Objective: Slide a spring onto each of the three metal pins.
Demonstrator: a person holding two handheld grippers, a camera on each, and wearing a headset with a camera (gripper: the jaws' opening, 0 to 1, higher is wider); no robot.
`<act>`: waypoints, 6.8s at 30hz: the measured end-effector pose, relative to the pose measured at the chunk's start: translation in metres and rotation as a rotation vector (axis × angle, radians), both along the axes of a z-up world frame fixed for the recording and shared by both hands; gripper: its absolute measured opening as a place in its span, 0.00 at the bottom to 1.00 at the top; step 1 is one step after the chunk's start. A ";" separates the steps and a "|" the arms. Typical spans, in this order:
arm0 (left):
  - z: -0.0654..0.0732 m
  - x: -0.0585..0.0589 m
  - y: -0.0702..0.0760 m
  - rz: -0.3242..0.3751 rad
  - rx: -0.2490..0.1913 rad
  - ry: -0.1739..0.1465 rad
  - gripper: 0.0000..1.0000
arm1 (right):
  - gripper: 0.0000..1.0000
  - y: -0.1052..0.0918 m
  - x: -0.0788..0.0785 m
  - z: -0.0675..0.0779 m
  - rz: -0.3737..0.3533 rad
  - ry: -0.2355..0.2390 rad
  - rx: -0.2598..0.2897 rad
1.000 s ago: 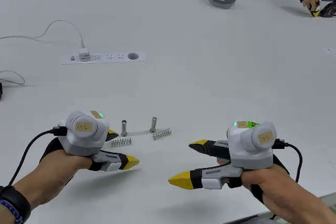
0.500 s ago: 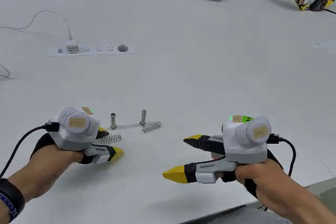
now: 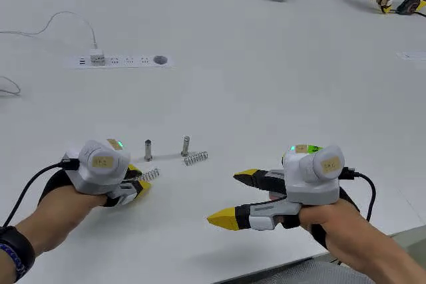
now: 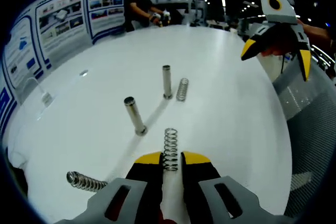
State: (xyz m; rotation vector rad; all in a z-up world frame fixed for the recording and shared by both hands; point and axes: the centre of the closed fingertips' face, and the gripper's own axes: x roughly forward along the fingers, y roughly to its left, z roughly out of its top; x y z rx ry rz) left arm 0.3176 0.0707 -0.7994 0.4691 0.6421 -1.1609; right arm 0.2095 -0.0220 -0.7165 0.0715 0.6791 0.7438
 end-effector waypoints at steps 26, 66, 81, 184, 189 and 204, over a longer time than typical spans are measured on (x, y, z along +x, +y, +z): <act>0.006 -0.014 0.026 0.117 -0.052 0.083 0.10 | 0.73 0.017 -0.003 -0.002 0.038 0.013 0.008; 0.040 -0.054 0.077 0.177 -0.104 0.054 0.10 | 0.69 0.071 0.020 -0.009 0.160 0.039 0.053; 0.060 -0.071 0.072 0.139 -0.119 0.028 0.10 | 0.61 0.094 0.029 -0.007 0.179 0.055 0.115; 0.113 -0.087 0.004 -0.131 -0.226 -0.035 0.09 | 0.13 0.118 0.019 0.041 0.849 -0.034 -0.319; 0.114 -0.089 0.001 -0.147 -0.227 -0.033 0.09 | 0.13 0.116 0.016 0.040 0.871 -0.031 -0.324; 0.105 -0.087 0.006 -0.122 -0.237 -0.038 0.11 | 0.12 0.114 0.018 0.029 0.850 -0.030 -0.329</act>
